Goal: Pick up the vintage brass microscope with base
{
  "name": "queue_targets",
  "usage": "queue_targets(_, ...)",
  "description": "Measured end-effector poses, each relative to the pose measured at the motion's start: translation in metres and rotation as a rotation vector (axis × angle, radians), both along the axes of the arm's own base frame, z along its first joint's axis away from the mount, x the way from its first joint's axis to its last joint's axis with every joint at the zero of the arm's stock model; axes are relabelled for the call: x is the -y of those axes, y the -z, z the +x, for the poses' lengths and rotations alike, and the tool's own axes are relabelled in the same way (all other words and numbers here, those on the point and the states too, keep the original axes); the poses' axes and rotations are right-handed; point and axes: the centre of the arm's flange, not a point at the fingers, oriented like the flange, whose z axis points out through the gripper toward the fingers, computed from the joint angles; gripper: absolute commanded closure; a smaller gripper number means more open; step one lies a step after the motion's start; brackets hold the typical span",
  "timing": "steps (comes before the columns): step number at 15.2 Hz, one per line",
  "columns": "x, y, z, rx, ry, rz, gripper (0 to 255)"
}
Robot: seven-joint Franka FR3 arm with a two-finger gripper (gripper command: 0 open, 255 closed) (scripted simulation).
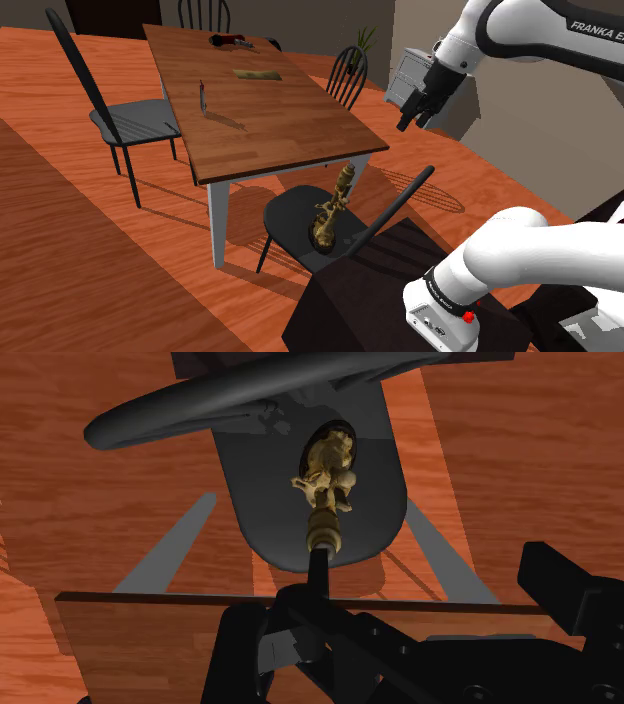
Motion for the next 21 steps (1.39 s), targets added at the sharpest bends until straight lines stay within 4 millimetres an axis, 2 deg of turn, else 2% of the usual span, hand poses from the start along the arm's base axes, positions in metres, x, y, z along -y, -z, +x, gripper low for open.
queue_targets(2,0.000,0.005,0.000,0.000,0.002,0.001,0)
queue_targets(6,0.000,0.051,0.008,0.002,0.018,0.006,0)
queue_targets(8,0.001,0.081,0.012,0.002,0.028,0.008,0)
queue_targets(21,-0.001,0.245,0.043,0.014,0.088,0.027,0)
